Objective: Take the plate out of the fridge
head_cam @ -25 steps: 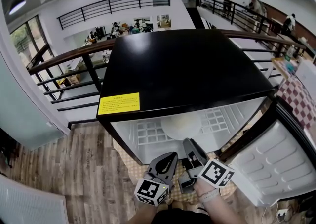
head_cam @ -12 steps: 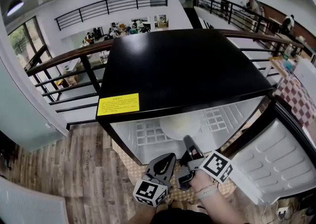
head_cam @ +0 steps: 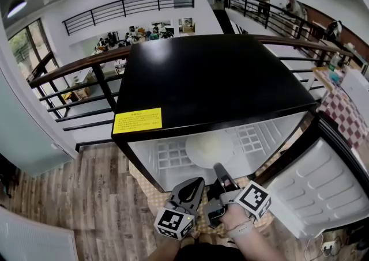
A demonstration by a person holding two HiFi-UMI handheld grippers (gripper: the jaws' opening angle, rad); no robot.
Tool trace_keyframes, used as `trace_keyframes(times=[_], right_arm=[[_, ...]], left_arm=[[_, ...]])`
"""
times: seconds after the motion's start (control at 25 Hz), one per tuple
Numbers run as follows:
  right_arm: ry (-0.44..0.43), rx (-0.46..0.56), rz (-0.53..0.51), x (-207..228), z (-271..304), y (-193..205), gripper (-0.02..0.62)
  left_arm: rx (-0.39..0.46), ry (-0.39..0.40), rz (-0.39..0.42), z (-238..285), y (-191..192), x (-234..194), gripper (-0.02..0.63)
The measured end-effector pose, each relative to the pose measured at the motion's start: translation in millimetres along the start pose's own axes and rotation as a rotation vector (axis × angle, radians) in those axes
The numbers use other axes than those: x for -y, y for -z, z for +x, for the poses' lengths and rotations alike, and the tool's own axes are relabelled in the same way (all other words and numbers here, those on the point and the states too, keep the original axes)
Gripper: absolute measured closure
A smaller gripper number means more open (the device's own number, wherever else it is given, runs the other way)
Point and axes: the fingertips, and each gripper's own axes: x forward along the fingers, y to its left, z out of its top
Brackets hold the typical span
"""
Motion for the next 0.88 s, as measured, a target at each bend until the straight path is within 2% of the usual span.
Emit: trace_keyframes(times=[0.32, 0.44, 0.68, 0.88], right_arm=[[0.008, 0.001, -0.022, -1.4, -3.9, 0.4, 0.538], [0.004, 0.004, -0.016, -0.2, 1.8, -2.1, 0.493], [-0.009, -0.010, 0.037, 2.8, 13.7, -0.6, 0.494], [-0.014, -0.002, 0.074, 4.7, 13.2, -0.4, 0.518]], left_arm=[[0.008, 0.001, -0.006, -0.5, -1.1, -0.8, 0.597], [0.006, 0.000, -0.012, -1.4, 0.4, -1.8, 0.598], [0.003, -0.004, -0.015, -4.3, 0.5, -3.6, 0.597], [0.000, -0.008, -0.014, -5.6, 1.2, -5.5, 0.597]])
